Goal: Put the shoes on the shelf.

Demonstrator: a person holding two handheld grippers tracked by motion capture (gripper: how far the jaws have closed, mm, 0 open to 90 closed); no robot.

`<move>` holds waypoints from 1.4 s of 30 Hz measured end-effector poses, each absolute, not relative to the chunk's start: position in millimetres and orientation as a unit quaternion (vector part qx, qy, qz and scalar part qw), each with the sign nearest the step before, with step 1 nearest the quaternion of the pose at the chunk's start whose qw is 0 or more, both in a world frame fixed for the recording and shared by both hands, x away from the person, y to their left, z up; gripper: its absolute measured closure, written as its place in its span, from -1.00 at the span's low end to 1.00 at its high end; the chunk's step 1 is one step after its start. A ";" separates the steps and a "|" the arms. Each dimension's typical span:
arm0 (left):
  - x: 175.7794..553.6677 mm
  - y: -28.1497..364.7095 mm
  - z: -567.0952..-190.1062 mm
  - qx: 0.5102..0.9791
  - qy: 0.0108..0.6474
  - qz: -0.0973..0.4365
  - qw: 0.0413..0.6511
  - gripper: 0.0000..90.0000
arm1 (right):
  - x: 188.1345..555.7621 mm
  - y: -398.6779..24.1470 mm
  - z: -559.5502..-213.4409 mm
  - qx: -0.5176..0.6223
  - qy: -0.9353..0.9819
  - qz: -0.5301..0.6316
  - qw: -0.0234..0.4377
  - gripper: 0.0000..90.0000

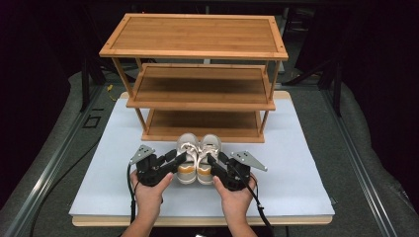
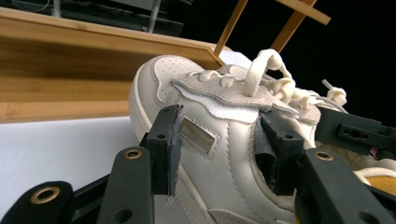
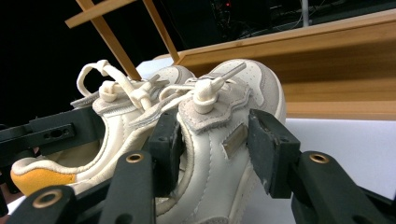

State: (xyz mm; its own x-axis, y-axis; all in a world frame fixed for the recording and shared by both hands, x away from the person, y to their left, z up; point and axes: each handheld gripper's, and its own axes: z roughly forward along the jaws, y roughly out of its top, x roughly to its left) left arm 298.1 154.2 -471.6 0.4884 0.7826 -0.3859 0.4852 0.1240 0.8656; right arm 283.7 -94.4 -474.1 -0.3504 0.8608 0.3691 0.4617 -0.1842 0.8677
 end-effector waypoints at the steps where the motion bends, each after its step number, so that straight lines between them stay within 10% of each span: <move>1: 298.1 154.2 -471.6 0.649 0.489 0.131 0.569 0.21 | 283.6 -94.7 -472.0 0.540 0.614 0.548 0.179 0.23; 42: 313.3 156.6 -392.3 0.633 0.465 0.157 0.599 0.21 | 298.9 -94.1 -394.4 0.515 0.604 0.574 0.203 0.23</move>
